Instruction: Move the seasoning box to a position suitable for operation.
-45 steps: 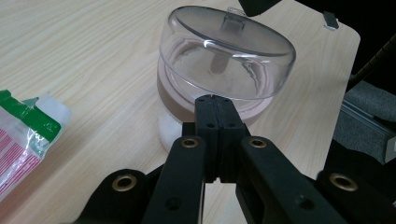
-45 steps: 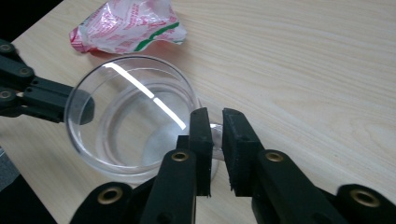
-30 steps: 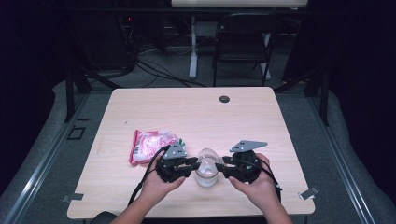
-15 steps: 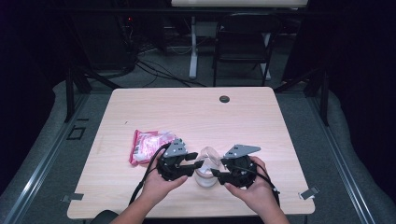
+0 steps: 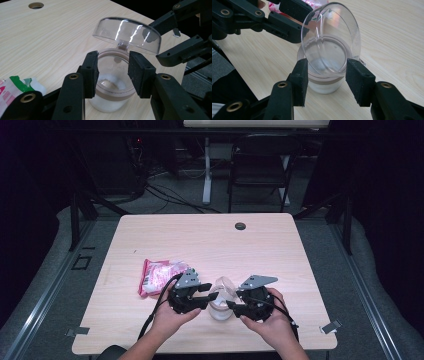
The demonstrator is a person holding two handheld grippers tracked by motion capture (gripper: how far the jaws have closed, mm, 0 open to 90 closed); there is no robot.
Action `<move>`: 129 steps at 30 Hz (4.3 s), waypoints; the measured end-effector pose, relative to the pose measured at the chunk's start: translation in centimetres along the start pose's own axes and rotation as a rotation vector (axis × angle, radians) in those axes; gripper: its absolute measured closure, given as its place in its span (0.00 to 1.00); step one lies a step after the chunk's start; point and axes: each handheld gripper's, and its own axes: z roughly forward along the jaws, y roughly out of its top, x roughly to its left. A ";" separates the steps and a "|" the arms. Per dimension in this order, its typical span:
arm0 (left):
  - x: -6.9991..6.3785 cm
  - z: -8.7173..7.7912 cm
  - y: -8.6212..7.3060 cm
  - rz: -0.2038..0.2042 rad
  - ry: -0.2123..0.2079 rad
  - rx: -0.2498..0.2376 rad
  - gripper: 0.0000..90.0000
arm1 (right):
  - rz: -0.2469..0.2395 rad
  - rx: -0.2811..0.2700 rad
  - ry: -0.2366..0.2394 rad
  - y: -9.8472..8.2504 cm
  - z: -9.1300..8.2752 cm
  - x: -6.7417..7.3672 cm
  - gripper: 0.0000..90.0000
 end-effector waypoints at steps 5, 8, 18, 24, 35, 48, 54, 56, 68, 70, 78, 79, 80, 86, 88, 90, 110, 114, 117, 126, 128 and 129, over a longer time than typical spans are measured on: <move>0.2 0.6 -0.4 -0.008 0.008 0.020 0.66 | 0.001 -0.005 0.002 0.0 -0.1 -0.1 0.60; 0.4 1.0 -0.6 -0.002 0.016 0.035 0.66 | 0.005 -0.006 0.006 0.0 -0.2 -0.2 0.60; 0.9 1.9 -1.4 -0.027 0.027 0.061 0.67 | 0.011 -0.014 0.010 0.0 -0.3 -0.3 0.61; 0.8 2.1 -1.7 -0.017 0.039 0.082 0.73 | 0.014 -0.020 0.016 0.0 -0.5 -0.5 0.62; 0.9 2.1 -1.8 -0.003 0.044 0.070 0.76 | 0.040 -0.035 0.023 0.0 -1.1 -1.2 0.66; 0.9 2.1 -1.8 0.000 0.046 0.069 0.77 | 0.091 -0.036 -0.047 -0.6 -1.3 -3.1 0.71; 0.9 2.0 -1.8 -0.003 0.041 0.073 0.77 | 0.107 -0.025 -0.046 -0.8 -0.8 -3.3 0.71; 0.9 2.0 -1.8 -0.003 0.041 0.073 0.77 | 0.104 -0.018 -0.048 -0.9 -0.7 -3.2 0.71; 0.9 2.0 -1.9 -0.020 0.041 0.055 0.70 | 0.120 -0.028 -0.041 -1.1 0.3 -3.3 0.70; 1.0 1.9 -1.9 -0.022 0.038 0.047 0.69 | 0.126 -0.036 -0.033 -1.1 0.6 -3.4 0.70; 1.6 0.6 -2.1 -0.039 0.064 0.011 0.66 | 0.147 -0.053 -0.032 -1.0 1.1 -4.2 0.75; 1.7 0.4 -2.2 -0.044 0.069 0.005 0.66 | 0.149 -0.057 -0.028 -0.9 1.2 -4.4 0.76; 1.7 0.4 -2.2 -0.044 0.069 0.005 0.66 | 0.155 -0.064 -0.028 -0.9 1.3 -4.5 0.76; 2.6 -1.1 -2.7 -0.073 0.110 -0.009 0.65 | 0.167 -0.072 -0.004 -0.5 1.8 -5.5 0.78; 2.9 -1.5 -2.9 -0.085 0.125 -0.018 0.65 | 0.167 -0.074 0.004 -0.3 2.0 -5.9 0.78; 3.1 -1.8 -3.1 -0.095 0.137 -0.024 0.64 | 0.171 -0.079 0.011 -0.1 2.1 -6.2 0.78; 5.7 -4.3 -4.4 -0.151 0.229 -0.045 0.60 | 0.186 -0.120 0.027 0.8 2.8 -7.8 0.80; 6.0 -4.4 -4.5 -0.155 0.234 -0.045 0.59 | 0.187 -0.125 0.025 0.8 2.7 -7.8 0.75; 6.2 -4.5 -4.5 -0.153 0.240 -0.048 0.59 | 0.189 -0.128 0.022 0.7 2.5 -7.7 0.71; 7.1 -4.7 -4.4 -0.149 0.245 -0.054 0.57 | 0.156 -0.139 0.011 0.6 1.5 -7.3 0.64; 7.3 -4.7 -4.3 -0.148 0.247 -0.054 0.57 | 0.154 -0.151 0.010 0.6 1.0 -7.1 0.63; 7.4 -4.7 -4.2 -0.144 0.247 -0.052 0.57 | 0.151 -0.151 0.009 0.6 0.7 -7.1 0.62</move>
